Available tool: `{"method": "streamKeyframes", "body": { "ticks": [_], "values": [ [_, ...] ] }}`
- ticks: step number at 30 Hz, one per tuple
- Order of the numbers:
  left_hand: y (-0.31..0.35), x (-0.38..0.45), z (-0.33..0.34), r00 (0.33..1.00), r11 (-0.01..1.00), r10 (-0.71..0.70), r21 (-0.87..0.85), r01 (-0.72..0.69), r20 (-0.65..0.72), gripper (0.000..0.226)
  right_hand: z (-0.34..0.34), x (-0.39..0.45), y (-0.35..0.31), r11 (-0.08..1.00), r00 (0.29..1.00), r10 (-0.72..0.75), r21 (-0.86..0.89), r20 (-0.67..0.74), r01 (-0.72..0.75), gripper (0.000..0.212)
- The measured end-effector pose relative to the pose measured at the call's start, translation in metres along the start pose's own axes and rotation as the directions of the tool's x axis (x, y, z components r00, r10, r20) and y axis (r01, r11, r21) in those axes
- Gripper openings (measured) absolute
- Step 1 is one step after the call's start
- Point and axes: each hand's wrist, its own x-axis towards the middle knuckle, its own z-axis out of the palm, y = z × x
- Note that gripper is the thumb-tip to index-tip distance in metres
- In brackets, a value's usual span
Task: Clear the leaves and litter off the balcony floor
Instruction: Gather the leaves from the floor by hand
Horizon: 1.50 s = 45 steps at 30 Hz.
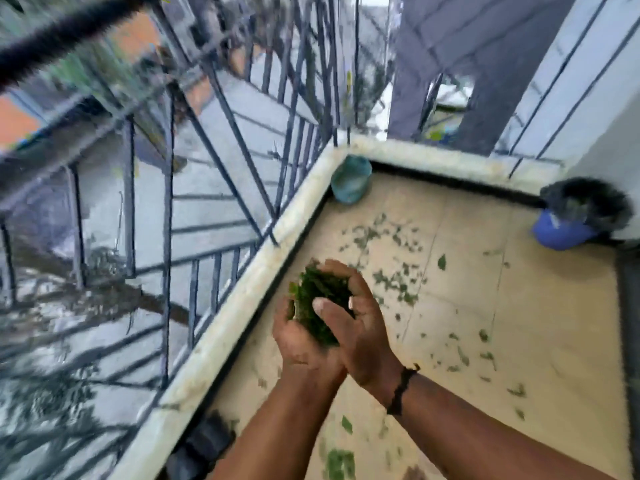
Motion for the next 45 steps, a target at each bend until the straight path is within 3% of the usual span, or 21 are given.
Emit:
{"method": "streamKeyframes", "body": {
  "ticks": [2, 5, 6, 8, 11, 14, 17, 19, 21, 24, 27, 29, 34, 36, 39, 42, 45],
  "values": [
    [0.015, 0.004, 0.033, 0.999, 1.000, 0.020, 0.007, -0.020, 0.043, 0.022, 0.012, 0.021, -0.021, 0.999, 0.999, -0.032, 0.018, -0.032, 0.032, 0.043],
    [0.039, 0.020, 0.066, 0.993, 1.000, 0.007, 0.020, -0.010, 0.118, 0.057, 0.032, 0.056, -0.040, 0.998, 0.996, -0.031, 0.058, -0.079, 0.036, 0.046],
    [0.047, 0.027, 0.079, 0.990, 0.999, 0.000, 0.039, -0.006, 0.140, 0.054, 0.040, 0.069, -0.044, 0.998, 0.996, -0.039, 0.045, -0.083, 0.043, 0.047],
    [0.065, 0.045, 0.104, 0.990, 0.998, -0.040, 0.060, 0.033, 0.131, 0.013, 0.056, 0.103, -0.056, 0.997, 0.991, -0.052, 0.049, -0.125, 0.059, 0.048],
    [0.088, 0.082, 0.146, 0.966, 0.980, -0.173, 0.135, 0.149, 0.192, 0.043, 0.075, 0.150, -0.074, 0.988, 0.958, -0.008, 0.143, -0.286, 0.050, 0.051],
    [0.099, 0.093, 0.197, 0.931, 0.942, -0.250, 0.287, 0.171, 0.265, 0.027, 0.081, 0.188, -0.110, 0.976, 0.926, 0.031, 0.212, -0.377, 0.054, 0.035],
    [0.092, 0.107, 0.228, 0.876, 0.882, -0.390, 0.389, 0.266, 0.285, 0.029, 0.069, 0.214, -0.131, 0.820, 0.872, 0.148, 0.552, -0.466, 0.155, 0.041],
    [0.083, 0.116, 0.247, 0.833, 0.827, -0.476, 0.466, 0.315, 0.282, 0.027, 0.055, 0.228, -0.144, 0.716, 0.848, 0.155, 0.649, -0.506, 0.256, 0.049],
    [0.069, 0.126, 0.264, 0.805, 0.801, -0.516, 0.497, 0.333, 0.292, 0.027, 0.033, 0.242, -0.148, 0.688, 0.811, 0.142, 0.646, -0.568, 0.332, 0.048],
    [0.035, 0.150, 0.288, 0.790, 0.776, -0.549, 0.518, 0.361, 0.272, 0.028, -0.007, 0.267, -0.148, 0.669, 0.773, 0.134, 0.632, -0.619, 0.390, 0.029],
    [-0.005, 0.179, 0.308, 0.784, 0.745, -0.585, 0.518, 0.419, 0.207, 0.029, -0.052, 0.292, -0.147, 0.689, 0.765, 0.066, 0.584, -0.641, 0.430, 0.058],
    [-0.033, 0.196, 0.330, 0.775, 0.741, -0.594, 0.520, 0.425, 0.214, 0.030, -0.087, 0.309, -0.155, 0.732, 0.778, 0.010, 0.535, -0.628, 0.421, 0.062],
    [-0.099, 0.220, 0.398, 0.765, 0.759, -0.585, 0.513, 0.400, 0.270, 0.032, -0.163, 0.356, -0.198, 0.727, 0.740, -0.014, 0.501, -0.672, 0.469, 0.031],
    [-0.122, 0.225, 0.417, 0.766, 0.759, -0.586, 0.511, 0.404, 0.265, 0.032, -0.187, 0.371, -0.214, 0.732, 0.738, 0.043, 0.524, -0.673, 0.435, 0.031],
    [-0.161, 0.234, 0.441, 0.764, 0.748, -0.604, 0.493, 0.444, 0.229, 0.028, -0.229, 0.390, -0.225, 0.757, 0.665, 0.139, 0.511, -0.734, 0.407, 0.036],
    [-0.197, 0.247, 0.457, 0.730, 0.711, -0.651, 0.504, 0.491, 0.208, 0.041, -0.261, 0.400, -0.232, 0.780, 0.554, 0.171, 0.456, -0.815, 0.430, 0.025],
    [-0.230, 0.259, 0.469, 0.682, 0.649, -0.710, 0.541, 0.534, 0.179, 0.035, -0.291, 0.403, -0.241, 0.818, 0.462, 0.167, 0.384, -0.871, 0.429, 0.015]
  ]
}}
